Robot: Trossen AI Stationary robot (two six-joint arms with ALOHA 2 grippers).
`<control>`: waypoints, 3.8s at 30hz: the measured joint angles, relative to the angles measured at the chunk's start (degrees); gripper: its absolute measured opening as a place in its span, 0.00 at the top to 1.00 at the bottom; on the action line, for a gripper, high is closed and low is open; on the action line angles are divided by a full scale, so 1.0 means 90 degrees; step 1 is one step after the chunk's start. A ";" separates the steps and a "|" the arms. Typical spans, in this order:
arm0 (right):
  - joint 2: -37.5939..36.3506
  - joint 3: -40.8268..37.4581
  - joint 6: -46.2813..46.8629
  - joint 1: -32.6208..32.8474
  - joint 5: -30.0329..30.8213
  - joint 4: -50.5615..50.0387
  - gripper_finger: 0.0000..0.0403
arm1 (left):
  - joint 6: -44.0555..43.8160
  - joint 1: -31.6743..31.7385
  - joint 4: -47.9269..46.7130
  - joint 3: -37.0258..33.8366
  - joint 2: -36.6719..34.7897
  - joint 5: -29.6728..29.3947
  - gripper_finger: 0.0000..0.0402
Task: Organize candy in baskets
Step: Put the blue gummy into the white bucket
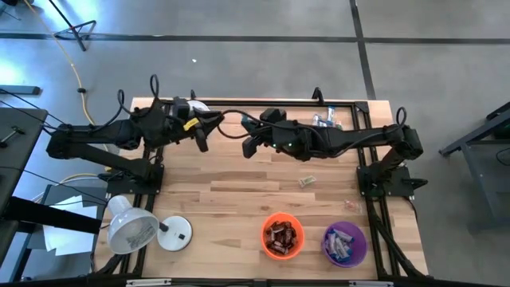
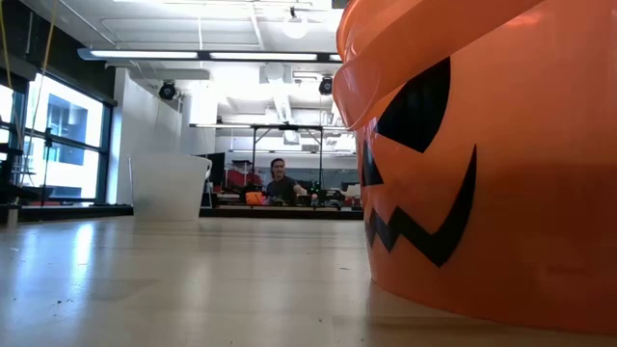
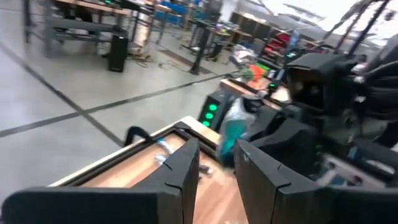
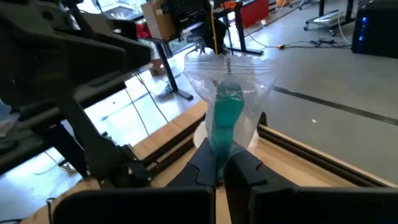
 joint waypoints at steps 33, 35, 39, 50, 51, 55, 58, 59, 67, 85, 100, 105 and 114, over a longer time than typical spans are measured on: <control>0.0248 -0.0001 -0.0498 0.0006 -0.0256 0.0851 1.00 | 0.0002 0.0744 0.1193 -0.0002 0.1103 0.1473 0.78; 0.0248 0.0000 -0.0555 0.0026 -0.0265 0.0863 1.00 | 0.0027 0.0772 0.1200 -0.0002 0.1100 0.1508 0.78; 0.0248 0.0000 -0.0781 0.0051 -0.0212 0.0890 1.00 | 0.0229 0.0849 0.1200 -0.0002 0.1081 0.1557 0.78; 0.0255 0.0000 -0.1244 0.0132 0.0146 0.0930 1.00 | 0.0484 0.0935 0.1142 0.0002 0.1057 0.1524 0.78; 0.0255 0.0000 -0.1310 0.0152 0.0228 0.0930 1.00 | 0.0515 0.0935 0.1142 0.0002 0.1057 0.1518 0.78; 0.0255 0.0000 -0.1350 0.0161 0.0308 0.0930 1.00 | 0.0557 0.0940 0.1134 0.0002 0.1057 0.1482 0.78; 0.0255 0.0000 -0.1346 0.0161 0.0304 0.0930 1.00 | 0.0511 0.0945 0.1132 0.0002 0.1057 0.1577 0.78; 0.0255 0.0000 -0.1345 0.0163 0.0304 0.0930 1.00 | 0.0471 0.0947 0.1139 0.0002 0.1057 0.1655 0.78; 0.0255 0.0000 -0.1338 0.0165 0.0296 0.1081 1.00 | 0.0215 0.0952 0.1195 0.0002 0.1052 0.1931 0.78; 0.0253 0.0000 -0.1282 0.0163 0.0316 0.1116 1.00 | 0.0175 0.0952 0.1198 0.0002 0.1049 0.2327 0.98; 0.0245 0.0000 -0.1282 0.0163 0.0216 0.0822 0.80 | 0.0372 0.0945 0.1086 -0.0005 0.1016 0.2377 1.00; 0.0241 0.0002 -0.1285 0.0161 0.0272 0.0792 0.65 | 0.0428 0.0940 0.1067 -0.0010 0.0940 0.2413 1.00; 0.0233 0.0005 -0.1279 0.0161 0.0415 0.0687 0.50 | 0.0677 0.1034 0.0928 -0.0007 0.0654 0.2264 1.00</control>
